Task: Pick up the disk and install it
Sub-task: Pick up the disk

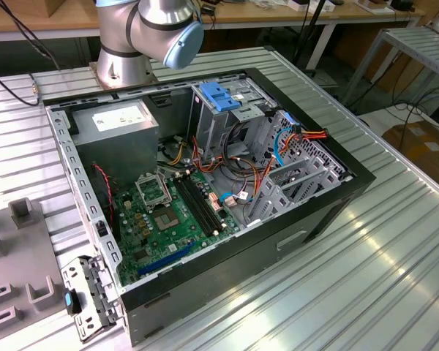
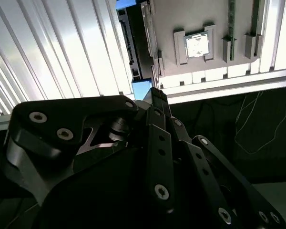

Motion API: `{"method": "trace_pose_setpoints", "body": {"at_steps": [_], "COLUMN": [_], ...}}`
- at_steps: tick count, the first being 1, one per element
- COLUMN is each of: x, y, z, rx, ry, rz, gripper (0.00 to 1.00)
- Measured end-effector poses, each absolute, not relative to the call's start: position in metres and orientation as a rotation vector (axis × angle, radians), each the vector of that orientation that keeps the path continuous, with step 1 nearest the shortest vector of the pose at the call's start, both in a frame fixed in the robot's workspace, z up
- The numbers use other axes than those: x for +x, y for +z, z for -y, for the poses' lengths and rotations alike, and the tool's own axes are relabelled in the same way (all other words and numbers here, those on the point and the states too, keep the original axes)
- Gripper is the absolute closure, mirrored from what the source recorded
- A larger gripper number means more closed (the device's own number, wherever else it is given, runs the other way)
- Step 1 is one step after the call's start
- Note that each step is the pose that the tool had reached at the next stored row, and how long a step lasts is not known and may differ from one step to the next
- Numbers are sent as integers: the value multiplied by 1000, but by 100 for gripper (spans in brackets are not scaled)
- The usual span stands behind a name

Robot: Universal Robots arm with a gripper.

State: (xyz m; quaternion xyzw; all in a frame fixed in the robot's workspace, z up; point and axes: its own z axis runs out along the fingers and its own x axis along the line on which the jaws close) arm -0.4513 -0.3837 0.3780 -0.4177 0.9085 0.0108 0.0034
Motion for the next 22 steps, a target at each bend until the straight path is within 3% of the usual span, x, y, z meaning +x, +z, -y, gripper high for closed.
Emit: {"method": "trace_pose_setpoints", "body": {"at_steps": [22], "x": [-451], "y": [377], "z": [384], "rx": [-1565], "ry": [32], "rz": [-2715], "gripper": [89]}}
